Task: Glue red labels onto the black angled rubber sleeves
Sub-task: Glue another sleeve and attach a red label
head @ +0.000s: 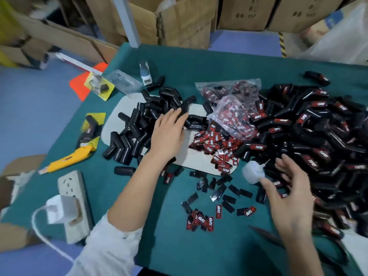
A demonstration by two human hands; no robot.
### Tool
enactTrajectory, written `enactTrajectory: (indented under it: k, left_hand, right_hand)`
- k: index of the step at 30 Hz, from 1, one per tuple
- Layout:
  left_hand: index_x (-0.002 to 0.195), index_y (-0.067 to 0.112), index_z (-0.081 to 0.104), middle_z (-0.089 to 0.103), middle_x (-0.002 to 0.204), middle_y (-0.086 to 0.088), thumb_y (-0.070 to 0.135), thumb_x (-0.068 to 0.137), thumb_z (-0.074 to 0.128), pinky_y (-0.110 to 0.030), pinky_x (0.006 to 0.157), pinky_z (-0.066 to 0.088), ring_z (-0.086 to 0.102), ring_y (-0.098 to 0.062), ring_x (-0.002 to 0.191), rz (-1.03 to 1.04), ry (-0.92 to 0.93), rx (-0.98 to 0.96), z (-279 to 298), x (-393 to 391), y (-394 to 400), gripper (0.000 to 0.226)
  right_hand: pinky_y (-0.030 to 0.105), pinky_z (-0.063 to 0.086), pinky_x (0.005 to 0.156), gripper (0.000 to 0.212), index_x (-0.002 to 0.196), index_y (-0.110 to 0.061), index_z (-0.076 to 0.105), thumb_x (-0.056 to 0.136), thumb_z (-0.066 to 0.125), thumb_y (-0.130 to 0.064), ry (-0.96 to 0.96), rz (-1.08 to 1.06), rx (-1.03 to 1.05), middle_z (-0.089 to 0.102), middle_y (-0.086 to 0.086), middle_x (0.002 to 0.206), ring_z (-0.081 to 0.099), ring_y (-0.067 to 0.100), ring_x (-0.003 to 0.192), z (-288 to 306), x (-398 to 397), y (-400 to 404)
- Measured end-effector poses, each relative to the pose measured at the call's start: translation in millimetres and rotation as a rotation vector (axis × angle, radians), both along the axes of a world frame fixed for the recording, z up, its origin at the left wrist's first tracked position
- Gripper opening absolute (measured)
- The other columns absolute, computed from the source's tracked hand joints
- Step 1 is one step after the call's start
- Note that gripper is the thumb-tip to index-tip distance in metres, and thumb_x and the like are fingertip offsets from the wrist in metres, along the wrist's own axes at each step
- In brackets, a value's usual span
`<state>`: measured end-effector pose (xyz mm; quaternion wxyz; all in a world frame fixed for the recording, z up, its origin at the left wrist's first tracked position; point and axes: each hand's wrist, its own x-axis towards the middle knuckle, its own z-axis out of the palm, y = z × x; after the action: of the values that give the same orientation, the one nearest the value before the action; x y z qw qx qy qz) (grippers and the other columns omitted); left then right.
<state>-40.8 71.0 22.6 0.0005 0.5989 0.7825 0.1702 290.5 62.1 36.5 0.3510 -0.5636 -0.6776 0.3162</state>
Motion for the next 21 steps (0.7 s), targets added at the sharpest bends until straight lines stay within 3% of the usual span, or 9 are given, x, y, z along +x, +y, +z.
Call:
enactTrajectory:
  k: [3, 7, 8, 10, 12, 14, 15, 18, 21]
  left_hand:
    - [0.145, 0.022, 0.062, 0.062, 0.141, -0.004, 0.016, 0.104, 0.060, -0.046, 0.127, 0.018, 0.046, -0.029, 0.143, 0.018, 0.077, 0.033, -5.4, -0.7, 4.8, 0.041]
    - [0.117, 0.010, 0.077, 0.067, 0.108, -0.009, 0.008, 0.094, 0.073, -0.052, 0.118, 0.034, 0.063, -0.035, 0.111, 0.036, 0.094, 0.148, -2.1, 2.5, -7.8, 0.024]
    - [0.115, 0.008, 0.077, 0.065, 0.106, -0.009, 0.010, 0.094, 0.074, -0.051, 0.112, 0.040, 0.062, -0.034, 0.105, 0.005, 0.041, 0.194, -0.2, 6.1, -14.1, 0.021]
    - [0.115, 0.011, 0.074, 0.057, 0.107, -0.004, 0.020, 0.098, 0.070, -0.035, 0.100, 0.045, 0.059, -0.022, 0.100, -0.068, -0.222, 0.269, 6.4, 19.9, -32.9, 0.020]
    - [0.114, 0.020, 0.072, 0.050, 0.108, 0.006, 0.028, 0.101, 0.064, -0.017, 0.093, 0.041, 0.055, -0.006, 0.101, -0.092, -0.538, 0.287, 10.5, 36.2, -54.5, 0.017]
    - [0.114, 0.027, 0.071, 0.052, 0.111, 0.010, 0.032, 0.101, 0.061, -0.013, 0.089, 0.041, 0.057, -0.009, 0.105, -0.107, -0.760, 0.286, 12.5, 52.4, -70.1, 0.017]
    - [0.117, 0.026, 0.070, 0.054, 0.114, 0.007, 0.029, 0.102, 0.059, -0.013, 0.090, 0.042, 0.060, -0.010, 0.108, -0.133, -0.842, 0.296, 12.5, 59.2, -75.1, 0.018]
    - [0.132, 0.022, 0.060, 0.060, 0.123, -0.011, 0.011, 0.107, 0.054, -0.016, 0.100, 0.044, 0.068, -0.014, 0.120, -0.206, -1.091, 0.273, 11.6, 72.9, -80.2, 0.027]
    - [0.136, 0.025, 0.058, 0.068, 0.122, 0.003, 0.006, 0.107, 0.049, -0.016, 0.099, 0.043, 0.065, -0.007, 0.116, -0.176, -1.111, 0.247, 8.8, 81.1, -80.2, 0.035]
  right_hand:
    - [0.030, 0.041, 0.099, 0.070, 0.148, -0.049, 0.039, 0.084, 0.067, -0.059, -0.139, 0.034, -0.013, 0.052, -0.032, 0.134, 0.051, -0.005, 0.118, -5.9, -7.5, -3.1]
    - [0.035, 0.048, 0.093, 0.051, 0.141, -0.036, 0.053, 0.093, 0.069, -0.044, -0.208, 0.062, 0.001, 0.055, -0.027, 0.126, 0.059, 0.010, 0.116, -11.7, -19.7, -3.9]
    - [0.035, 0.049, 0.090, 0.044, 0.138, -0.030, 0.059, 0.095, 0.066, -0.039, -0.236, 0.054, 0.040, 0.059, -0.022, 0.125, 0.061, 0.013, 0.115, -12.0, -21.7, -3.6]
    - [0.035, 0.050, 0.085, 0.037, 0.133, -0.023, 0.065, 0.097, 0.063, -0.034, -0.260, 0.036, 0.091, 0.066, -0.014, 0.124, 0.063, 0.014, 0.111, -10.9, -22.4, -2.6]
    - [0.025, 0.049, 0.086, 0.031, 0.129, -0.031, 0.064, 0.099, 0.059, -0.037, -0.194, 0.056, 0.094, 0.064, -0.018, 0.123, 0.060, -0.001, 0.107, -9.5, -21.9, -4.6]
    - [0.009, 0.042, 0.090, 0.025, 0.125, -0.041, 0.062, 0.103, 0.059, -0.030, -0.061, 0.121, 0.098, 0.062, -0.019, 0.123, 0.056, -0.008, 0.112, -8.6, -21.0, -8.0]
    - [0.008, 0.041, 0.094, 0.033, 0.124, -0.046, 0.062, 0.104, 0.061, -0.020, 0.025, 0.160, 0.079, 0.060, -0.017, 0.123, 0.055, -0.006, 0.117, -7.4, -21.9, -9.3]
    - [0.026, 0.047, 0.105, 0.044, 0.123, -0.055, 0.059, 0.103, 0.055, -0.015, 0.296, 0.269, -0.066, 0.058, -0.010, 0.131, 0.056, 0.012, 0.128, -4.0, -26.0, -13.6]
    - [0.039, 0.045, 0.111, 0.030, 0.127, -0.036, 0.058, 0.104, 0.051, -0.018, 0.349, 0.352, -0.151, 0.058, -0.013, 0.138, 0.055, 0.020, 0.134, -10.3, -26.8, -20.2]
